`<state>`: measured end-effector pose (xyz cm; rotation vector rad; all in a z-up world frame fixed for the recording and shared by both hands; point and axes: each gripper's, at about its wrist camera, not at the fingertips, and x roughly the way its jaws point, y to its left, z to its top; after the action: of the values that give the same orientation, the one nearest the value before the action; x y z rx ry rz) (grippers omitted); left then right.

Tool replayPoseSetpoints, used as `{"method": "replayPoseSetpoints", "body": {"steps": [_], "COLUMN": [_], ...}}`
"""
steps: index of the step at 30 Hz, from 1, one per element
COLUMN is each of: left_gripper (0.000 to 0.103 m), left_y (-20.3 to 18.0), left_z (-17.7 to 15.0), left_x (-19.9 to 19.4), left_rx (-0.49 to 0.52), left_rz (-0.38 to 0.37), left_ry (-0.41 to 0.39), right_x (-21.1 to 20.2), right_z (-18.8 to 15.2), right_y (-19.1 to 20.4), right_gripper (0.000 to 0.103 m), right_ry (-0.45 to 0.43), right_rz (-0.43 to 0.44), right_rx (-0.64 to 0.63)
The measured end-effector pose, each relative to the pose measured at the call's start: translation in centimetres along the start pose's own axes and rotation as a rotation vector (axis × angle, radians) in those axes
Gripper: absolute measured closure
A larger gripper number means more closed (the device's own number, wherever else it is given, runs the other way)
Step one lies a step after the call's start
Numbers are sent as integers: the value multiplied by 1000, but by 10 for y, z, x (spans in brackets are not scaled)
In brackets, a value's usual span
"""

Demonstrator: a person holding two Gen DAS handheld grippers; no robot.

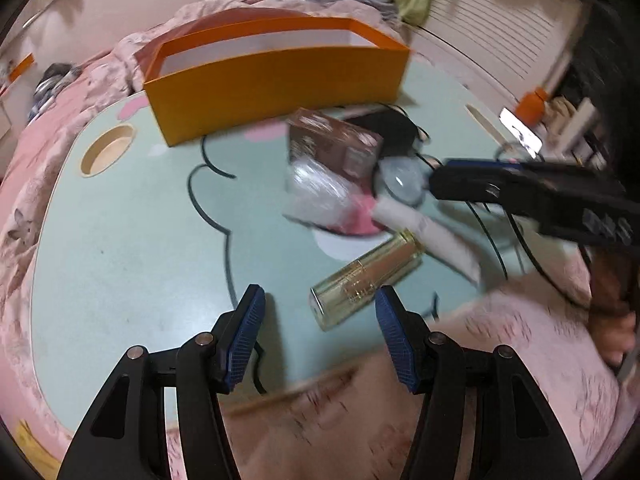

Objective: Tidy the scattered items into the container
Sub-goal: 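Carry the white tube out and lay it on the table, then grasp the round silver item in the box with the left gripper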

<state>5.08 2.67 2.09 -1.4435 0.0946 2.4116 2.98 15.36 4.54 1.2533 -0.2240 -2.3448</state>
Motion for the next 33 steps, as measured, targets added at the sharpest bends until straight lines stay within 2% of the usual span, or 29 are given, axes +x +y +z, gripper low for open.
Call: {"method": "replayPoseSetpoints", "body": {"steps": [2, 5, 7, 8, 9, 11, 12, 15, 18, 19, 22, 24, 26, 28, 29, 31, 33], "left_gripper": [44, 44, 44, 44, 44, 44, 44, 45, 44, 44, 44, 45, 45, 45, 46, 61, 62], "left_y": [6, 20, 29, 34, 38, 43, 47, 52, 50, 51, 56, 55, 54, 56, 58, 59, 56], "left_z": [4, 7, 15, 23, 34, 59, 73, 112, 148, 158, 180, 192, 203, 211, 215, 224, 228], "left_x": [-2, -21, -33, -39, -47, -60, -62, -56, -31, -19, 19, 37, 53, 69, 76, 91, 100], "left_rx": [-32, -105, -147, -159, -162, -161, -167, -220, -226, -248, -328, -336, -334, -350, -359, -343, -314], "left_rz": [-12, -120, -185, -197, -190, -148, -141, -164, -84, -72, -102, -63, 5, 34, 47, 94, 112], "left_ry": [-26, -93, -116, -123, -140, -171, -170, -141, -109, -78, 19, 41, 34, 35, 40, 62, 74], "right_x": [-5, -11, -11, -11, -10, -8, -8, -4, 0, 0, 0, 1, 1, 0, 0, 1, 0], "right_z": [-3, -9, -11, -12, -13, -15, -16, -20, -24, -24, -24, -25, -25, -26, -25, -25, -25], "right_y": [3, 4, 5, 4, 2, -1, -1, 0, 1, 1, 0, -2, -4, -5, -6, -8, -8], "right_gripper": [85, 85, 80, 75, 64, 54, 53, 53, 53, 53, 53, 53, 53, 53, 53, 53, 53], "right_ry": [-36, -68, -79, -81, -80, -83, -84, -69, -56, -56, -59, -60, -59, -59, -59, -56, -57], "right_rz": [11, 7, -7, -18, -30, -53, -59, -70, -75, -76, -71, -65, -56, -51, -49, -48, -50], "right_rx": [-7, -15, -10, -4, 4, 18, 22, 22, 11, 8, 11, 19, 26, 33, 37, 42, 40]}}
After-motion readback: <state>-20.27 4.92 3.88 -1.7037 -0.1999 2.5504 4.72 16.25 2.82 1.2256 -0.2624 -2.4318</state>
